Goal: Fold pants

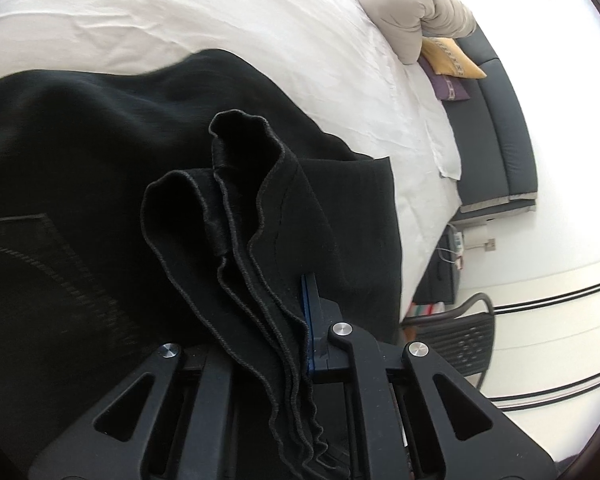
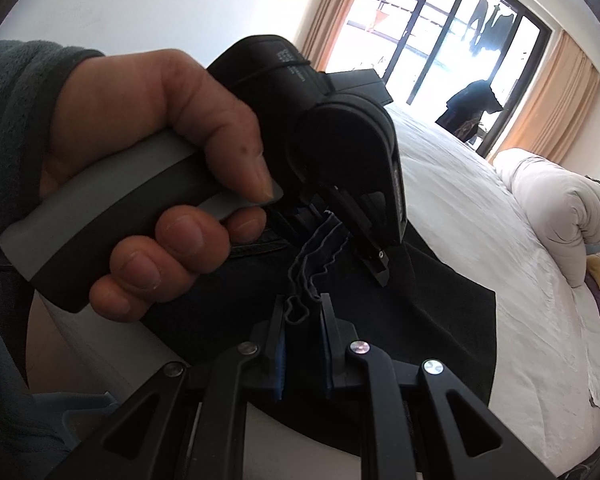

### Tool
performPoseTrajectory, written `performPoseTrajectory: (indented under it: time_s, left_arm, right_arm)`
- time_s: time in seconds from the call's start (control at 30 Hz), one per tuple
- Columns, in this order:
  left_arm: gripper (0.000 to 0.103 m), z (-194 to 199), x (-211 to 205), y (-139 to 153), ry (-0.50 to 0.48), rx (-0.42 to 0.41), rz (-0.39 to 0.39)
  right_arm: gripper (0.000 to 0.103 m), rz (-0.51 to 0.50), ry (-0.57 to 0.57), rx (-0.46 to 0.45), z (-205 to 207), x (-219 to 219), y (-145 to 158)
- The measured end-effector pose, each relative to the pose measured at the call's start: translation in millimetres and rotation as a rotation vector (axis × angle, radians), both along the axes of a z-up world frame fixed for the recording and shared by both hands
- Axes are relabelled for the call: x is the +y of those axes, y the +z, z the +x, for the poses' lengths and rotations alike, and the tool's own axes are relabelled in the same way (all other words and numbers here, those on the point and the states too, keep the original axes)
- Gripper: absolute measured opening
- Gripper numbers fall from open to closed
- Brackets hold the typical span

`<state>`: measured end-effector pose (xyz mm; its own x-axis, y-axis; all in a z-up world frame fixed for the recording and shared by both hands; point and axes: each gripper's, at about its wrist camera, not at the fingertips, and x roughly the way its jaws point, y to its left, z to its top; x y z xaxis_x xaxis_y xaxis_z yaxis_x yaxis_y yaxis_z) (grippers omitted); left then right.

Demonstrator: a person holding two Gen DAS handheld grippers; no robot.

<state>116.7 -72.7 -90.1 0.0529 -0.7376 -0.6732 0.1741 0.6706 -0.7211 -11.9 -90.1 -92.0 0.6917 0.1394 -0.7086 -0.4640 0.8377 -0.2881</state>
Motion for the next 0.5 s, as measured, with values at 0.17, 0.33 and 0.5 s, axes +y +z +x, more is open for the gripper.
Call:
performPoseTrajectory:
  time_s: [0.17,0.33,0.5]
  left_arm:
    - [0.007,-2,14,-15,0.004,0.01,0.045]
    - [0.008,1,6,-19,0.013,0.014,0.042]
    - [0.017,-8,18,0,0.009,-0.034,0.134]
  right_arm:
    - [0.016,0.012,0.022,0.036,2,5,-9]
    - [0.017,0.066,-0.005,0.105,17,-3,-18]
    - [0.049,0.166,-0.002,0.204,27,-17,-13]
